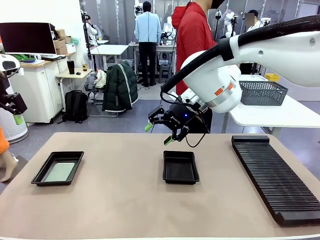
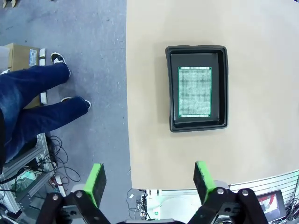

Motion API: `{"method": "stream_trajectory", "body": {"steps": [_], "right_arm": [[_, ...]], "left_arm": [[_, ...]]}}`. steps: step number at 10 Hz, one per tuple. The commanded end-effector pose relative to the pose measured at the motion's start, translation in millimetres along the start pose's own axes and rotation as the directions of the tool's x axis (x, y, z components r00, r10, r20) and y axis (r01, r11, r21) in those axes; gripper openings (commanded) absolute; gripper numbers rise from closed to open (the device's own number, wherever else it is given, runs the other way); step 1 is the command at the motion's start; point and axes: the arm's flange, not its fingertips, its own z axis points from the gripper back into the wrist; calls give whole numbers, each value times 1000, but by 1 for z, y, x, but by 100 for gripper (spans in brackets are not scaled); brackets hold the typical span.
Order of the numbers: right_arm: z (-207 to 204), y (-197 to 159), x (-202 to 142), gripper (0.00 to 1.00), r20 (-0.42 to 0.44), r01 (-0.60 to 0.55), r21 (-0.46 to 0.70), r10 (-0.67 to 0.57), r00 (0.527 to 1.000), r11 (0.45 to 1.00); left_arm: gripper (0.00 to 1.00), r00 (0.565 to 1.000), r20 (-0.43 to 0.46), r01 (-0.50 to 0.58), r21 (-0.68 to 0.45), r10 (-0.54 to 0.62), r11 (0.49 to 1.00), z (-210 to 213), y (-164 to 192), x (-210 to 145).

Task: Inspect and transfer BCBs to ESD trays.
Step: Pick up the ESD tray and place it on the left side of the table, then pick up the Blank PCB from the PCB Rack and place it in the right ESD tray.

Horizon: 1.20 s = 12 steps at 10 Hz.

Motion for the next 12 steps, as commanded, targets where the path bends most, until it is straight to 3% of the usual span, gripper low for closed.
{"method": "stream_trajectory", "body": {"steps": [1, 12], "right_arm": [[0, 2, -1, 100, 9, 13, -18, -13, 1000, 1000], [0, 2, -1, 100, 9, 13, -18, -13, 1000, 1000]], "left_arm": [[100, 1000, 5, -3, -1, 3, 1000, 0, 0, -1], [100, 1000, 5, -3, -1, 3, 1000, 0, 0, -1]]}}
